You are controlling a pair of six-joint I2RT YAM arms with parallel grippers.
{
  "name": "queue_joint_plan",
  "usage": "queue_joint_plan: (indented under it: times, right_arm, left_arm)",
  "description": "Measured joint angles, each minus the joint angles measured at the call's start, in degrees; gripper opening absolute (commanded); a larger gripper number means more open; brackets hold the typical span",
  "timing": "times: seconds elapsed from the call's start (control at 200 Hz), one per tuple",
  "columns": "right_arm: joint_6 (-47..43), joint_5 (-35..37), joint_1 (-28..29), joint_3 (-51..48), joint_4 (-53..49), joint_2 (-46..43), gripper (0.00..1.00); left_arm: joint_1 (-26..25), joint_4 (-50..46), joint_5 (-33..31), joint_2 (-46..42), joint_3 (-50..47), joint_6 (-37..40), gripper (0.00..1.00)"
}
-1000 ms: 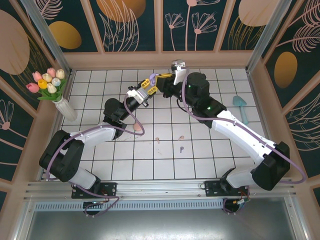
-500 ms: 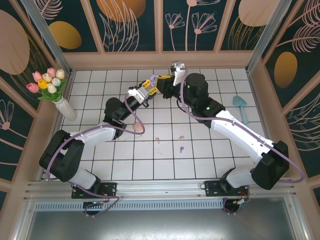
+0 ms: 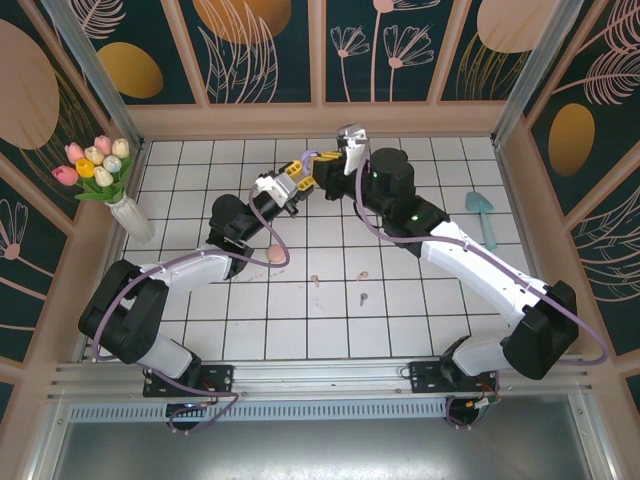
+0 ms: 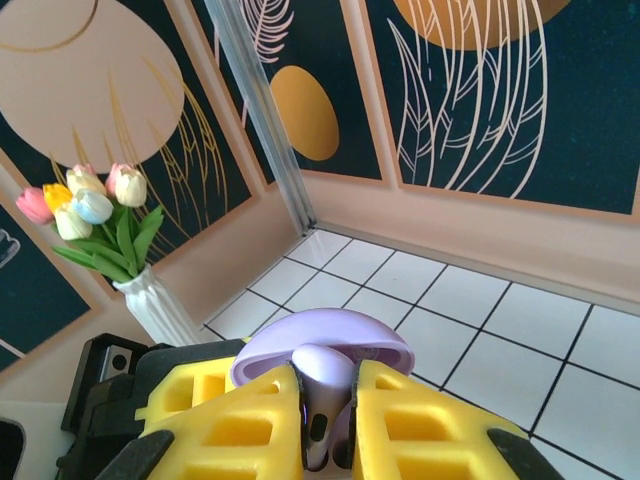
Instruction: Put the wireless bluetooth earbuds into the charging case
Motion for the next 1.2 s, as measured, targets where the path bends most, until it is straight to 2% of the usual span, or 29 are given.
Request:
queue_joint_plan:
  times: [0.37, 0.505, 0.656, 0.831, 1.201]
  right_arm:
    - [-8.2, 5.0, 1.8, 1.4, -3.2, 1.8, 0.17]
    - [-8.4, 5.4, 1.7, 2.1, -4.3, 2.2, 0.27]
    - [-6.5, 5.2, 0.7, 3.1, -5.0, 2.8, 0.38]
    - [-3.5, 2.9, -0.4, 3.8, -6.0, 2.8, 0.44]
    - [2.8, -3.1, -1.9, 7.6, -9.2, 3.9, 0.53]
  left_arm:
    - [0.3, -1.4, 0.0, 0.8, 0.0, -2.3, 0.00]
    - [0.3, -1.2, 0.0, 1.2, 0.0, -3.9, 0.00]
    - [0.3, 0.0, 0.3, 1.5, 0.0, -5.9, 0.00]
    - [0.2, 2.1, 0.6, 1.5, -0.5, -8.2, 0.00]
    - [0.2, 7.9, 0.5, 1.8, -1.7, -11.8, 0.00]
